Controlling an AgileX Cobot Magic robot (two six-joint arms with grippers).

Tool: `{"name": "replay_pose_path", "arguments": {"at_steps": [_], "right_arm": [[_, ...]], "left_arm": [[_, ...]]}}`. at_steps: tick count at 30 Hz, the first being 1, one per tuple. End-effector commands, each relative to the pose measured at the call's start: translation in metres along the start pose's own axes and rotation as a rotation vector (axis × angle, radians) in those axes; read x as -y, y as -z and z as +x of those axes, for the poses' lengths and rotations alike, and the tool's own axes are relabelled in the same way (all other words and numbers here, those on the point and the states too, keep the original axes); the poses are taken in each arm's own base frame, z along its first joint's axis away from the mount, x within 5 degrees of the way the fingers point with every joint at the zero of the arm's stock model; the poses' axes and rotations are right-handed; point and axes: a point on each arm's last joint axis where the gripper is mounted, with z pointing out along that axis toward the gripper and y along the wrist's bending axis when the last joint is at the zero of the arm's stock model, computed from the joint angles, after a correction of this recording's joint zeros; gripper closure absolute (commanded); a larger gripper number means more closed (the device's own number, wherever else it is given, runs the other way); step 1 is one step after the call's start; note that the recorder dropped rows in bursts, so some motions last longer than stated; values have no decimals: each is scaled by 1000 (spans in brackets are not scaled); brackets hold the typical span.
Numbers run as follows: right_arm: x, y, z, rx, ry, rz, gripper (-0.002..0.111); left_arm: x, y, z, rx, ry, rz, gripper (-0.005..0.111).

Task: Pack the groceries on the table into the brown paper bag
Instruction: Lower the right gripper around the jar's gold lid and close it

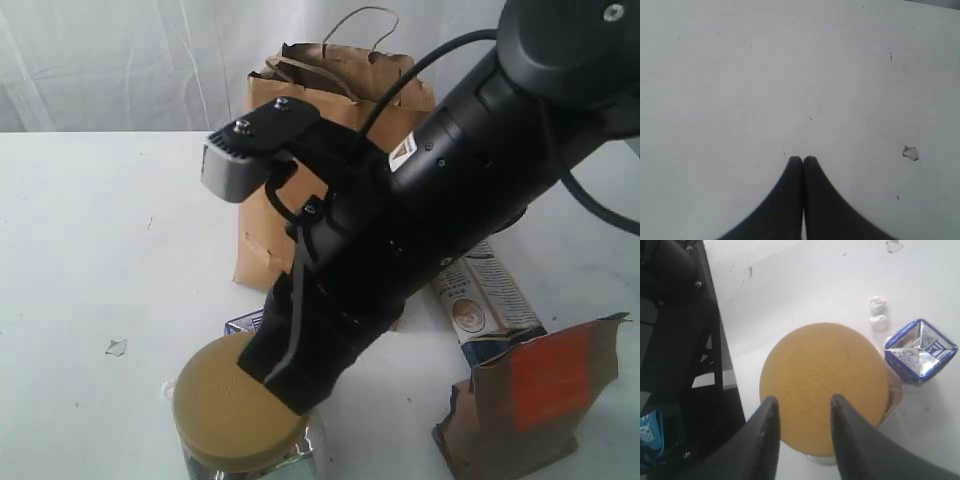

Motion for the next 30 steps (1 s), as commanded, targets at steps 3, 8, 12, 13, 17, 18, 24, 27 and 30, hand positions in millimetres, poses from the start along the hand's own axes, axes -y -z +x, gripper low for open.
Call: {"name": "replay_pose_path", "arguments": {"at_steps": [3,8,12,13,17,18,24,27,30], "right_arm": [[4,1,-5,53,-40,56,62],[5,1,-4,47,-48,67,22],[4,2,-6,48,49,69,14],[3,3,-9,52,81,77,14],[8,0,-14,-44,266,194,14],[13,-4,-14,-96,322,236,14],[14,-31,-22,-222,419,241,14],[2,-37,-34,-192,455,219,14],[-8,-38,-41,-170,491,214,14]], "left_arm": [[-1,-1,1,-5,-7,-6,107],[-1,-1,1,-5,-7,-6,107],[-1,-1,1,-5,-7,-6,107],[-1,-1,1,-5,-7,-6,107],[-1,-1,1,-5,-7,-6,107],[-1,-1,1,-5,-7,-6,107],[-1,-1,1,-5,-7,-6,107],[-1,-1,1,-5,-7,-6,107],[-1,-1,1,-5,-7,-6,107]]}}
